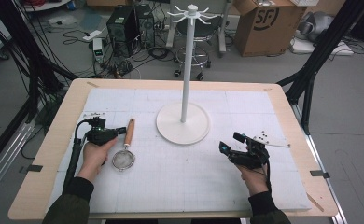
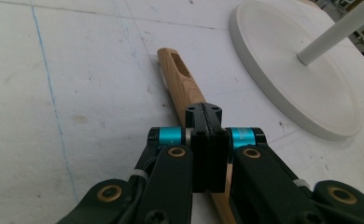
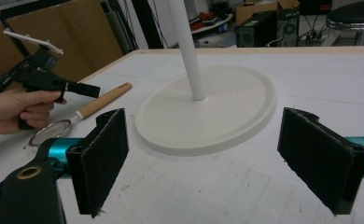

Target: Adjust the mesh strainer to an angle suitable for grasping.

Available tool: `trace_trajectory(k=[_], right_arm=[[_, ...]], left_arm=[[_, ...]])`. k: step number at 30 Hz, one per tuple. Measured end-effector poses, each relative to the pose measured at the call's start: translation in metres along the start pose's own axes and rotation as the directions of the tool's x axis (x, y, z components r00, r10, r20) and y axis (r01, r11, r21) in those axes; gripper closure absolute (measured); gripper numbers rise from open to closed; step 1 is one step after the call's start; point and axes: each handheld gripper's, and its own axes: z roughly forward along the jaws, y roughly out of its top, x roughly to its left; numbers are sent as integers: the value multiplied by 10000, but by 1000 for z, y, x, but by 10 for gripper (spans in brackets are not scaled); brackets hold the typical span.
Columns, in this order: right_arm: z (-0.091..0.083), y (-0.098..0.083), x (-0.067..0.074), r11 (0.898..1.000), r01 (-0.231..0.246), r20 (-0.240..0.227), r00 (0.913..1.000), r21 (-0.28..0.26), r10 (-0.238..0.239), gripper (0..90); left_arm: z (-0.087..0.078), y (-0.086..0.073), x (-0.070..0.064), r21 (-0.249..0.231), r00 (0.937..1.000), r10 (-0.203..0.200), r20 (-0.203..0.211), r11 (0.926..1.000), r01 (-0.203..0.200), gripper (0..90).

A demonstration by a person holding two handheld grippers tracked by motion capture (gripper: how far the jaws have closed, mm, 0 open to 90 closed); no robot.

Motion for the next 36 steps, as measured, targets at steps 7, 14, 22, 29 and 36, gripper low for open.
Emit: trace_trajectory(k=[7, 14, 22, 29, 36], right_arm=[[0, 0, 0, 10000, 66, 26, 10000, 22, -66, 154], [-1, 0, 0, 10000, 16, 45, 10000, -23, -16, 155], [-1, 0, 0, 10000, 37, 82, 10000, -28, -37, 155], [-3, 0, -1, 10000, 16, 108, 9999, -75, -16, 155], [-3, 0, -1, 10000, 60, 127, 9999, -34, -59, 155]], left_arm=[[5, -1, 0, 356, 9999, 63, 147, 9993, -69, 900], [9, -3, -7, 775, 9981, 489, 382, 9956, -518, 900], [24, -3, -26, 1524, 9909, 1073, 809, 9812, -1187, 900], [26, -2, -28, 1701, 9888, 1156, 942, 9768, -1304, 900], [13, 4, -27, 1179, 9920, 1014, 753, 9869, -1098, 900]])
